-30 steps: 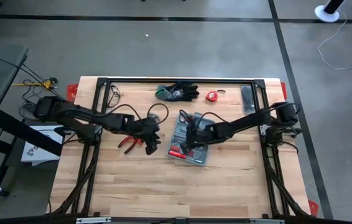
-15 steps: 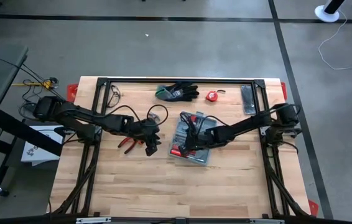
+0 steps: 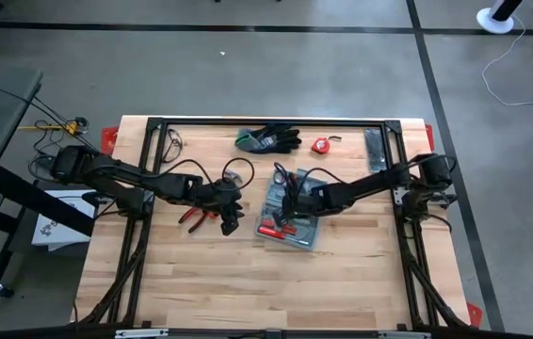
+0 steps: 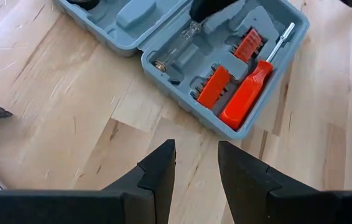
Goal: Prefit tool cases
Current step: Put the transparent screwdriver into the tool case
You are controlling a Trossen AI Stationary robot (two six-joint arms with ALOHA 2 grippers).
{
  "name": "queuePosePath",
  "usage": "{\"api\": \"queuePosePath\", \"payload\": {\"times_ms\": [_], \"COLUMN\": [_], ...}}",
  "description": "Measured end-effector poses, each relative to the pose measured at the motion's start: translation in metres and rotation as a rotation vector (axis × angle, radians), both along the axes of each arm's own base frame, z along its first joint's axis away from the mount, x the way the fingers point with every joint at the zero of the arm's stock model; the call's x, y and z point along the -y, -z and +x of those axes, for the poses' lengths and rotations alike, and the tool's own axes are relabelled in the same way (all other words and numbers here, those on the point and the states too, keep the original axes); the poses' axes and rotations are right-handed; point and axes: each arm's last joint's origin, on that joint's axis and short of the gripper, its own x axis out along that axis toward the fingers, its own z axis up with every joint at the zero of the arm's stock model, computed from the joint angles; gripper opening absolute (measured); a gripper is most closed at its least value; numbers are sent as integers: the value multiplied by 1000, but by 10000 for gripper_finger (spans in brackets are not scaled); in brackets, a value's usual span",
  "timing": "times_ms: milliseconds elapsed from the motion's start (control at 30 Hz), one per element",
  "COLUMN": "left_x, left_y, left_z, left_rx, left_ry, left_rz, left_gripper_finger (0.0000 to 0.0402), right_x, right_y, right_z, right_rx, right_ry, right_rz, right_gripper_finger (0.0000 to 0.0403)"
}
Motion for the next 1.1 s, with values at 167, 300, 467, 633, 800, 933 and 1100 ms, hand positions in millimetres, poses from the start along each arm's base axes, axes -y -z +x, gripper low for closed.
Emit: {"api": "queuePosePath", "payload": {"times_ms": [167, 300, 467, 633, 800, 933, 1100], "left_x": [0, 0, -1, -1, -1, -1, -1], "left_y": [0, 0, 0, 0, 0, 0, 0], "left_z": [0, 0, 0, 0, 0, 0, 0], "left_rx": [0, 0, 1, 0, -1, -1, 0], "left_ry": [-1, -3, -14, -15, -15, -17, -16], "left_rz": [1, 4, 16, 17, 17, 16, 18], "left_gripper_finger": [115, 115, 115, 115, 115, 115, 115], "right_x": [3, 1, 0, -1, -6, -16, -30], "right_y": [4, 12, 23, 28, 18, 0, -35], "right_z": [-3, -1, 2, 2, 0, -8, -20], "right_rx": [-52, -74, -93, -105, -65, -32, 61], "right_ry": [-13, -28, -32, -26, 8, 2, 2], "right_rz": [0, 13, 31, 44, 35, 8, -26], "right_gripper_finger": [0, 0, 0, 0, 0, 0, 0]}}
